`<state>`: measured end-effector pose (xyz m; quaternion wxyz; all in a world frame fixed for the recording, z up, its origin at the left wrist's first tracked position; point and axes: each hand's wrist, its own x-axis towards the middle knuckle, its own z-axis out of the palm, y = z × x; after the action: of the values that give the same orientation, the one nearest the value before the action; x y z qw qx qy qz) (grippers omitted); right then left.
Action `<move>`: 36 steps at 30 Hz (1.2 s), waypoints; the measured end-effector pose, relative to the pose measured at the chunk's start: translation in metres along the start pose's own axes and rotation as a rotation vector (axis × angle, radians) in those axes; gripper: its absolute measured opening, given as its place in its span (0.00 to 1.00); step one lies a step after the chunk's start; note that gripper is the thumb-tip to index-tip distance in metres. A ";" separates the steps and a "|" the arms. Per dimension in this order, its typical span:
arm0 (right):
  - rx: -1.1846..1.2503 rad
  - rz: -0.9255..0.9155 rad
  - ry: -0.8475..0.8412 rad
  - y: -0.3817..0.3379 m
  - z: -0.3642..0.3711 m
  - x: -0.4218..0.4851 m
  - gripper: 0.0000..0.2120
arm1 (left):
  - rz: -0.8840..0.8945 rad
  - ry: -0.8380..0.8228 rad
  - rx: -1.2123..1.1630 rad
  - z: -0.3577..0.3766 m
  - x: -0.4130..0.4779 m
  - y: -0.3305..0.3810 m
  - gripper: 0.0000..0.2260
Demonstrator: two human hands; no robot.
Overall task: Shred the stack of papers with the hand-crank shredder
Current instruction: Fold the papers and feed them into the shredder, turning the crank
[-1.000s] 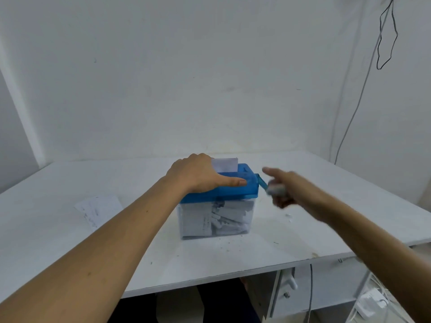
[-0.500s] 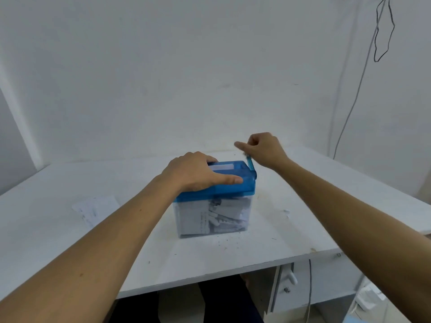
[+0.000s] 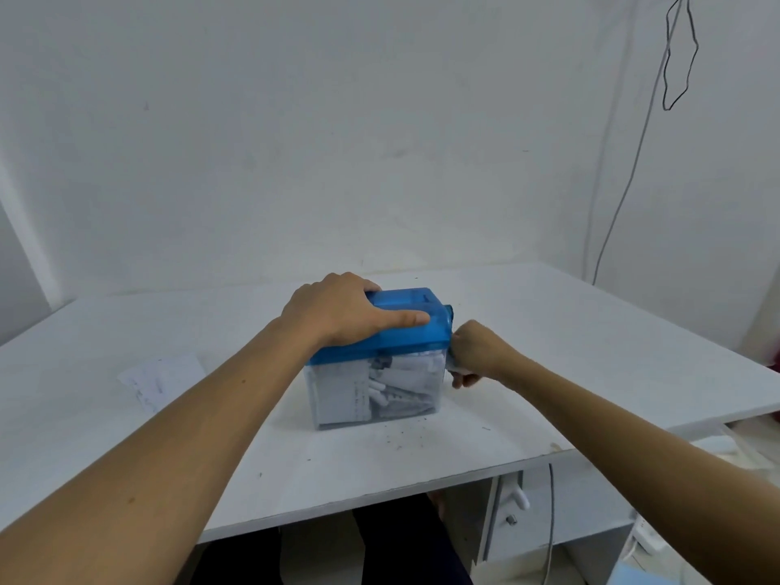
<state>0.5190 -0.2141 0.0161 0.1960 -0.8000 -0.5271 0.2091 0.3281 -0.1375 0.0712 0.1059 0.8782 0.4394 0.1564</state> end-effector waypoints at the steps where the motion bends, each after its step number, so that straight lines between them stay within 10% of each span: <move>1: 0.028 -0.030 -0.021 0.000 -0.002 -0.011 0.11 | -0.001 -0.010 -0.003 -0.001 0.001 0.000 0.50; 9: 0.442 -0.112 -0.070 -0.003 -0.059 -0.063 0.24 | -0.002 -0.044 0.008 -0.004 0.000 0.000 0.45; 20: 0.373 -0.155 0.239 -0.029 -0.075 0.014 0.24 | 0.019 -0.053 0.038 -0.007 -0.002 0.000 0.45; 36: 0.136 -0.125 0.228 -0.021 -0.044 0.043 0.07 | 0.023 -0.107 0.024 -0.013 -0.001 0.001 0.43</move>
<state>0.5422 -0.1705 0.0583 0.3210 -0.7691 -0.5348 0.1397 0.3232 -0.1381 0.0831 0.1167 0.8916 0.4248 0.1052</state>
